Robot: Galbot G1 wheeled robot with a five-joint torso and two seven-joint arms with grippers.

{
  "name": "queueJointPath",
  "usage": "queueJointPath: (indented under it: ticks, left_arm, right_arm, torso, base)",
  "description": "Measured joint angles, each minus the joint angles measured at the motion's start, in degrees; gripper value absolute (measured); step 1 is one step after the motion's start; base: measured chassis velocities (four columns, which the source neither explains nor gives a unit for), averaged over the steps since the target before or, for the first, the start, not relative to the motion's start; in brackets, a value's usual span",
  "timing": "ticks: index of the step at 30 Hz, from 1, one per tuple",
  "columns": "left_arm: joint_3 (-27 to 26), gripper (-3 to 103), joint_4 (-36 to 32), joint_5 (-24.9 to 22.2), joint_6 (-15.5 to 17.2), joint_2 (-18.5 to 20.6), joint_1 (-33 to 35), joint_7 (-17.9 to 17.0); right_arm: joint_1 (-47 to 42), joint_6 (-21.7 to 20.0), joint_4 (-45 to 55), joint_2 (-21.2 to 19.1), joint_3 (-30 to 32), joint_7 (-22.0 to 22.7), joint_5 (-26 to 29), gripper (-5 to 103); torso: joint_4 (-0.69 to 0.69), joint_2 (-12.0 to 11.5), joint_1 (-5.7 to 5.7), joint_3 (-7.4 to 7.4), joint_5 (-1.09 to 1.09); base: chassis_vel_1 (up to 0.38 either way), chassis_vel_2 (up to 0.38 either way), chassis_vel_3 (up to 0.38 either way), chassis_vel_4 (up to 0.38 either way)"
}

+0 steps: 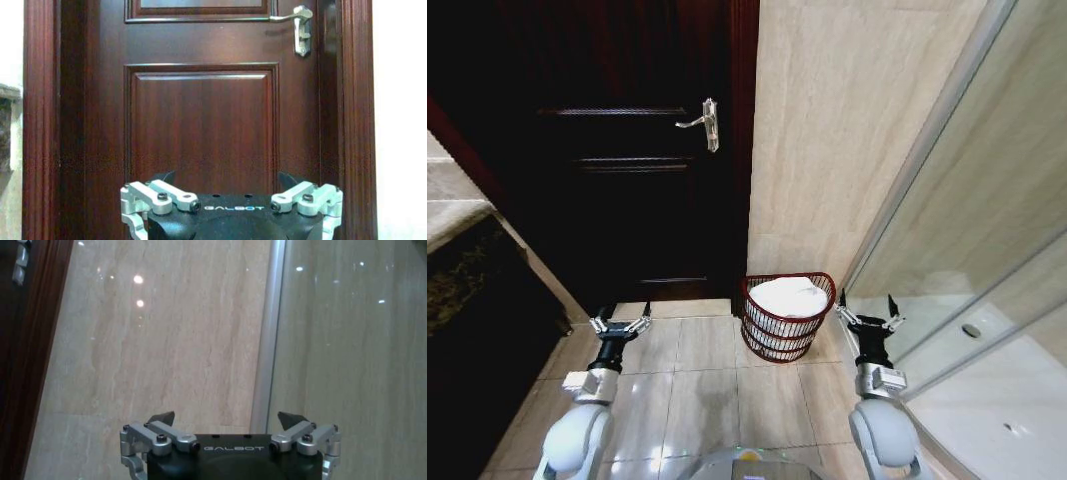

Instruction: Discard the used towel into the hamper.

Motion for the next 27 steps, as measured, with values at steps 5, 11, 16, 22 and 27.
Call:
queueJointPath:
  ticks: [5,11,16,22,27]
  left_arm:
    - [-0.14,100,-1.13,0.2,0.54,-2.19,1.32,1.47]
    - [-0.38,100,-1.15,-0.47,0.09,-2.48,1.62,1.66]
    - [-0.76,100,-0.86,-0.38,-0.1,-2.35,1.55,2.03]
    - [-0.85,100,0.13,-0.41,-0.87,-2.39,1.32,2.05]
    - [-0.83,100,1.14,-0.49,-1.33,-2.37,0.94,1.97]
  right_arm:
    - [-1.54,-0.52,1.78,-0.8,-0.71,1.23,1.16,100]
    - [-1.56,-2.24,2.97,-1.9,-1.73,3.52,1.47,100]
    - [-1.63,-2.64,3.08,-2.04,-1.77,4.28,1.74,100]
    - [-1.55,-2.83,1.97,-3.0,-1.93,4.55,1.5,100]
    - [-0.95,-3.28,1.6,-3.08,-2.3,4.55,1.37,100]
  torso:
    - [0.0,0.0,0.0,0.0,0.0]
    - [0.0,0.0,0.0,0.0,0.0]
    - [-0.01,0.0,0.0,0.0,0.0]
    - [-0.01,0.0,0.0,0.0,0.0]
    - [0.0,0.0,0.0,0.0,0.0]
  base:
    - [0.0,0.0,0.0,0.0]
    - [0.0,0.0,0.0,0.0]
    - [0.0,0.0,0.0,0.0]
    - [0.0,0.0,0.0,0.0]
    - [0.014,0.021,0.017,0.016]
